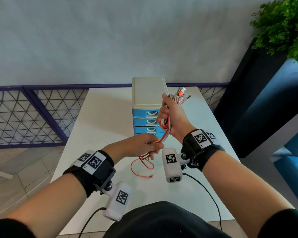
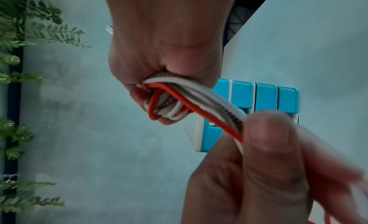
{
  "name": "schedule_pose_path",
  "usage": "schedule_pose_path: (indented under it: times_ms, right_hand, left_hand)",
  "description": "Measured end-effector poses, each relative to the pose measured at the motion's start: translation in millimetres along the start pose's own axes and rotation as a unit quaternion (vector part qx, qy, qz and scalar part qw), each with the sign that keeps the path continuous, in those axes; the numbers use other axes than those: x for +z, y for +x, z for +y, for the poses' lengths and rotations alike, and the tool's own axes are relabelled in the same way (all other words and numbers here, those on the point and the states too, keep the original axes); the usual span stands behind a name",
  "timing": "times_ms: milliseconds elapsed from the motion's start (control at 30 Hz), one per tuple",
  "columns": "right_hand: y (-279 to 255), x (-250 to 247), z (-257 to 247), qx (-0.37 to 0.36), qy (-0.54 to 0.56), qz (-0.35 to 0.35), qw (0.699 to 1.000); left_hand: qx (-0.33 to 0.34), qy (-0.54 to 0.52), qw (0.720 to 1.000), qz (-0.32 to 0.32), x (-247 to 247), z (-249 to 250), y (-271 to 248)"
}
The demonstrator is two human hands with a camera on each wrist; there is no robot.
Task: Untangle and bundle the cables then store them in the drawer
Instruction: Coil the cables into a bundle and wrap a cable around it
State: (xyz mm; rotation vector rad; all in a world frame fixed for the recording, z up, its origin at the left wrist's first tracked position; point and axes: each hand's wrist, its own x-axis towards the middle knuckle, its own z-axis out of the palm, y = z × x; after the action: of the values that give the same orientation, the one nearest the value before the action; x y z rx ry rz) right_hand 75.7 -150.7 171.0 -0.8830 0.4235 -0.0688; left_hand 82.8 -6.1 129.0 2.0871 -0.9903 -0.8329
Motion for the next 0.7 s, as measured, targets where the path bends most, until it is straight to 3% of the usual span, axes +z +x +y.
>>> schedule_pose_path:
  times_ms: [200,333,533,600,700]
  right_hand:
    - [6,-7,-4,-0.049,-0.053,0.040,0.997]
    - [10,-15,-4,-0.065,-0.077,0.070,0.992]
    - [8,-27,-18,-0.073,-0.065,0.082,0.992]
    - [9,-30,-17,-0.068,-0.094,0.074,0.990]
    - [8,-31,-16,-0.059,-0.252,0.020,0.966]
  left_hand:
    - [-0.063,0.063,0.992,-0.094,-15,-7,-4]
    - [-0.066,0.067,0.986,-0.138,-22,-8,-5]
    - [-0.044,-0.044,0.997,-0.051,-31,-27,-19]
    - [-0.039,-0.006,0.999,-0.006,-34,-27,-18]
    - [-0.026,0.079,0.996,0.035,-36,-21,-12]
